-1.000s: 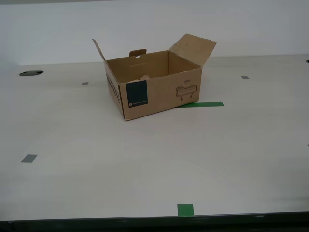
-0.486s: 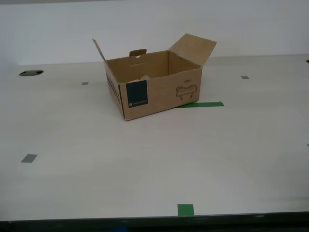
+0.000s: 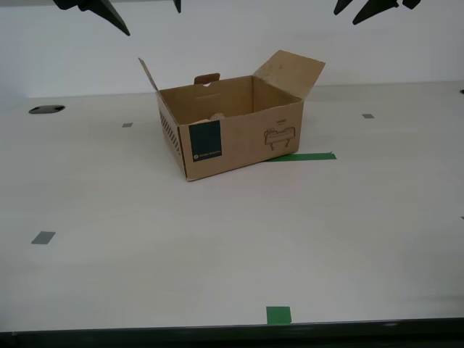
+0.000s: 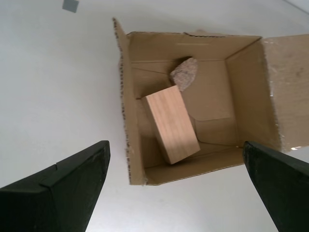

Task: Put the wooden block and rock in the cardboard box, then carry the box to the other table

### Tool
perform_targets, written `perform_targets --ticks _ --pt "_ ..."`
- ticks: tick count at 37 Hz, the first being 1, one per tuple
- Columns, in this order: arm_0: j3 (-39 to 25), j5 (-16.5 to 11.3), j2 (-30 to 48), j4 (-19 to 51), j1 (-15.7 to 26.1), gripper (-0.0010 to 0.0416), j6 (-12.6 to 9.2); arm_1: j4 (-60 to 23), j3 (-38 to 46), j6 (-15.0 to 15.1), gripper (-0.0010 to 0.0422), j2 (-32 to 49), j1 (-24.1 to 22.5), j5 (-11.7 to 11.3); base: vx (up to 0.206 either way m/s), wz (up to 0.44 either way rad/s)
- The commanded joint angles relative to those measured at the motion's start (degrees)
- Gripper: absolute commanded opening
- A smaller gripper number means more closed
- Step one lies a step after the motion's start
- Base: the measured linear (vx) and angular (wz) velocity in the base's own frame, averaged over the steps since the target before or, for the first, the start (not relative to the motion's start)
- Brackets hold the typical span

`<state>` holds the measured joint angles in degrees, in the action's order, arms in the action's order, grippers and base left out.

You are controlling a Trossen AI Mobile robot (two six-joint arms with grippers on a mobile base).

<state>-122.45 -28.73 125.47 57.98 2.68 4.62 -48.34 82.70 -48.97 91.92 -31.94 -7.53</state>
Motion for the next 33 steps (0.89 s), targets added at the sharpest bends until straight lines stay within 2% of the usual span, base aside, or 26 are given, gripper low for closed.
perform_targets --ticks 1,5,7,10,17,21,25,33 --pt "0.92 -0.42 -0.13 -3.32 0.79 0.0259 0.57 0.13 -0.55 -0.37 0.0375 -0.02 -0.04 -1.57 0.0 0.0" --pt "1.09 -0.37 -0.15 -4.7 1.14 0.0292 0.5 1.73 -2.12 -1.05 0.0375 0.15 0.02 -4.81 0.0 0.0" --pt "1.73 -0.37 -0.15 -5.75 1.27 0.031 0.5 2.21 -3.41 -2.21 0.0375 0.15 0.22 -5.46 0.0 0.0" --pt "2.71 -0.37 -0.15 -6.78 1.4 0.0331 0.48 4.11 -5.51 -2.49 0.0375 0.15 0.44 -4.63 0.0 0.0" --pt "3.37 -0.39 -0.15 -6.8 1.64 0.0361 0.5 6.08 -7.61 -2.49 0.0375 1.7 0.5 -0.74 0.0 0.0" --pt "3.37 -0.59 -0.15 -6.95 1.86 0.0368 0.15 6.34 -7.69 -2.4 0.0375 3.48 0.55 -0.5 0.0 0.0" --pt "3.37 -3.26 -0.15 -6.03 1.95 0.0368 -0.28 6.69 -7.74 -2.62 0.0375 4.92 0.57 -0.66 0.0 0.0" --pt "3.41 -3.87 -0.15 -5.16 2.4 0.0349 -0.28 8.63 -7.72 -3.52 0.0375 7.41 0.94 -0.87 0.0 0.0"
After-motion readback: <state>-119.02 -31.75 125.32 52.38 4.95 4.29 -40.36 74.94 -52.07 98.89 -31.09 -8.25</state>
